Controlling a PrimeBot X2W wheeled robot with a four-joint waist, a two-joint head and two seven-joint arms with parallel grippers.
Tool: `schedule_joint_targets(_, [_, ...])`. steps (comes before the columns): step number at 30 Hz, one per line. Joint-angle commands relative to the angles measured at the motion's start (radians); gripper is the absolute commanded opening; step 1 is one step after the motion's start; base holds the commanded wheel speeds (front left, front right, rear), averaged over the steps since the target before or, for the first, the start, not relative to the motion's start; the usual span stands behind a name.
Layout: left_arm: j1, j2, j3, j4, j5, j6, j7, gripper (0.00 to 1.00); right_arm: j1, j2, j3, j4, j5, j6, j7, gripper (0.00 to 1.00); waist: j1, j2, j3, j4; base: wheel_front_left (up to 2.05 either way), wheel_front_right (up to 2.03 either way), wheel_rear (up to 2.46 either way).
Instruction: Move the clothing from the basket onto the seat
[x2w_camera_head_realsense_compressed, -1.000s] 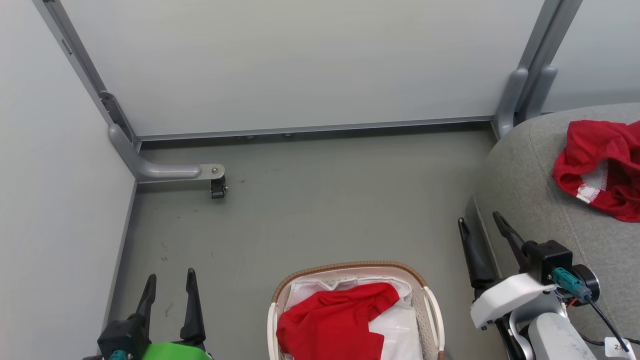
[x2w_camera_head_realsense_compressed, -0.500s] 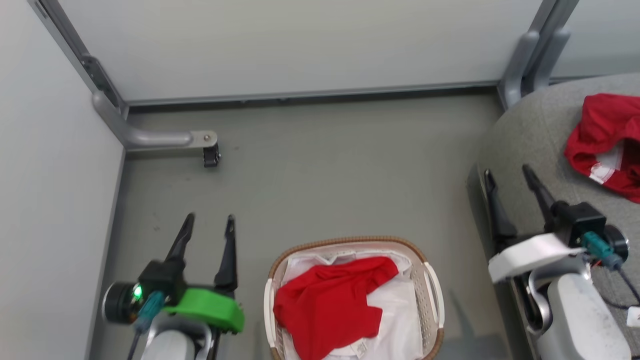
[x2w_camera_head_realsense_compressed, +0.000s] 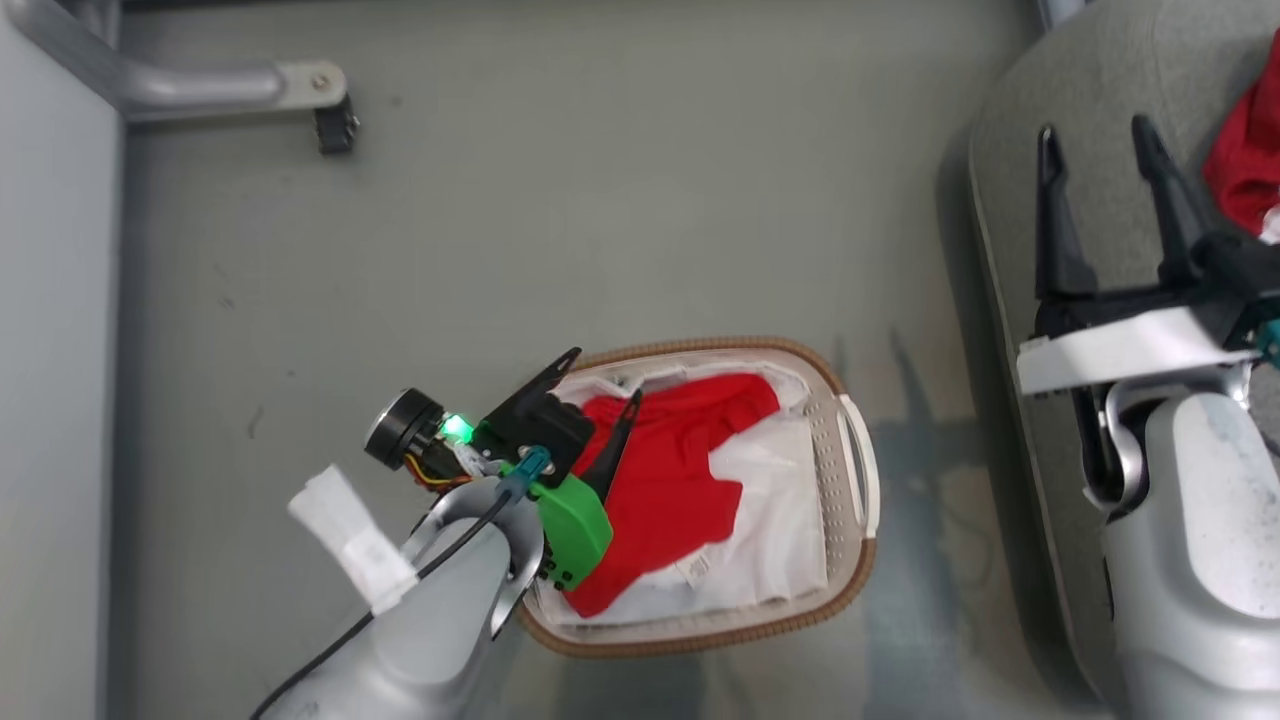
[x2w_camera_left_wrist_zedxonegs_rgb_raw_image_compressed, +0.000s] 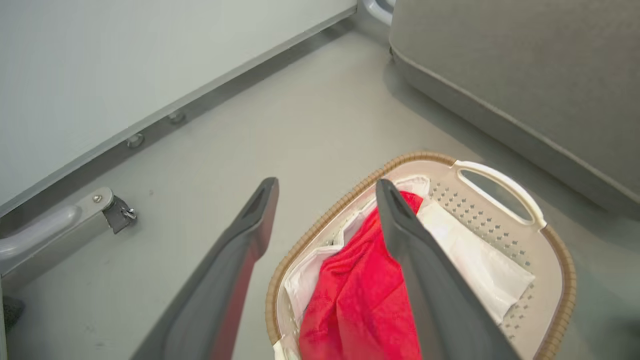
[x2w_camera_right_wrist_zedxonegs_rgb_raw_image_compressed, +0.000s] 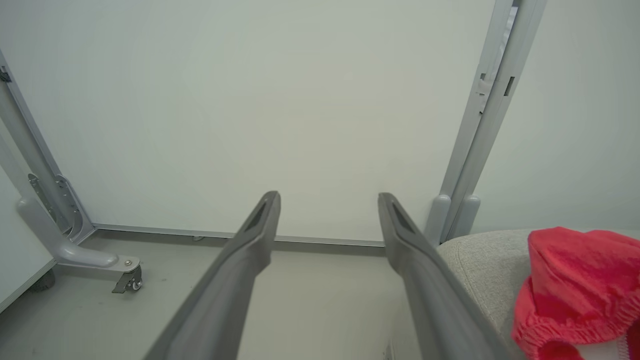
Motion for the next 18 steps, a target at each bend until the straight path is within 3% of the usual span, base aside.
schedule_joint_targets(1, [-0.044, 0.007, -0.03, 0.036, -0.014, -0.003, 0.008, 1.0, -0.032, -0.003, 0.0, -0.016, -0.002, -0.001, -0.002, 1.0, -0.0001, 0.0092, 0.185, -0.079, 0.0, 0.0, 0.0])
schedule_joint_targets(7, [-0.157, 0.008, -0.174, 0.182, -0.048, -0.003, 0.035, 1.0, -0.095, -0.002, 0.0, -0.089, 0.017, -0.001, -0.002, 1.0, -0.0001, 0.0092, 0.319, -0.126, 0.0, 0.0, 0.0])
schedule_joint_targets(18, [-0.281, 0.008, -0.367, 0.276, -0.095, -0.004, 0.068, 1.0, -0.18, -0.002, 0.001, -0.196, 0.034, -0.001, -0.002, 1.0, -0.0001, 0.0092, 0.515, -0.174, 0.0, 0.0, 0.0])
